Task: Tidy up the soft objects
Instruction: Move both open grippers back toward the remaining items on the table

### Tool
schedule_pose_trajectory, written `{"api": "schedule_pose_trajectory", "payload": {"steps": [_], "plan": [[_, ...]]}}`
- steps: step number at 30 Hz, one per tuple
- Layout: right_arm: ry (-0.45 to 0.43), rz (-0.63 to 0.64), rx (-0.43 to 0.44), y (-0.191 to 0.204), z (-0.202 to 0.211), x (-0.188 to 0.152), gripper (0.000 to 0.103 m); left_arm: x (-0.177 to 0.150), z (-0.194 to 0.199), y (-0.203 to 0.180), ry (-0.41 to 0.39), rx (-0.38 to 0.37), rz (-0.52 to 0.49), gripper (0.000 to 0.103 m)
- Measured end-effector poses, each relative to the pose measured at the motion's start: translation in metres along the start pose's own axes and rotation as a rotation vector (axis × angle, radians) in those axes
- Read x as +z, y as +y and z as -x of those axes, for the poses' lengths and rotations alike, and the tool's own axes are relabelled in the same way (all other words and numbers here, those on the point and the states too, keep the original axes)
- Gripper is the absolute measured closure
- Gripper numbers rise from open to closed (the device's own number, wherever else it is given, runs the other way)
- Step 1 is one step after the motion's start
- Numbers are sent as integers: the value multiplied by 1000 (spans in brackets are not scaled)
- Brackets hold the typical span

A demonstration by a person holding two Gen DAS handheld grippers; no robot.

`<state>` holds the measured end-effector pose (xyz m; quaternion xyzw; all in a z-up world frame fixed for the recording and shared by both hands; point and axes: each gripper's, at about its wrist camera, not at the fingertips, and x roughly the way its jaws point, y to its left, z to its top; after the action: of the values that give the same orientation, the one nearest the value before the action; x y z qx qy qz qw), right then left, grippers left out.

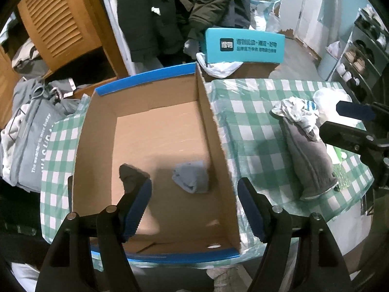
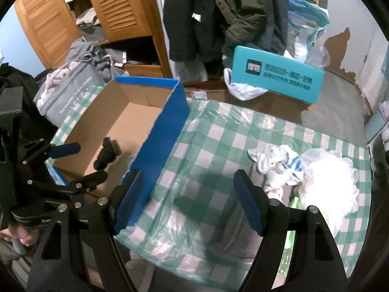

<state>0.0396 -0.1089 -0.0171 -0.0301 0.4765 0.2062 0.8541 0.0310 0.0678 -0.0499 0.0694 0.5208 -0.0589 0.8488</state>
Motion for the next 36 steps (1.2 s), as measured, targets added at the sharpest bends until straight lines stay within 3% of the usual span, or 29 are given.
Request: {"api": "schedule_pose_trajectory", "payload": {"steps": [22, 36], "plan": [[-26, -144, -64, -85, 28, -29, 23, 14, 3, -61, 11, -12, -102, 22], [7, -228, -119, -144, 38, -50, 23, 36, -13, -98, 82, -99, -101, 22]]}}
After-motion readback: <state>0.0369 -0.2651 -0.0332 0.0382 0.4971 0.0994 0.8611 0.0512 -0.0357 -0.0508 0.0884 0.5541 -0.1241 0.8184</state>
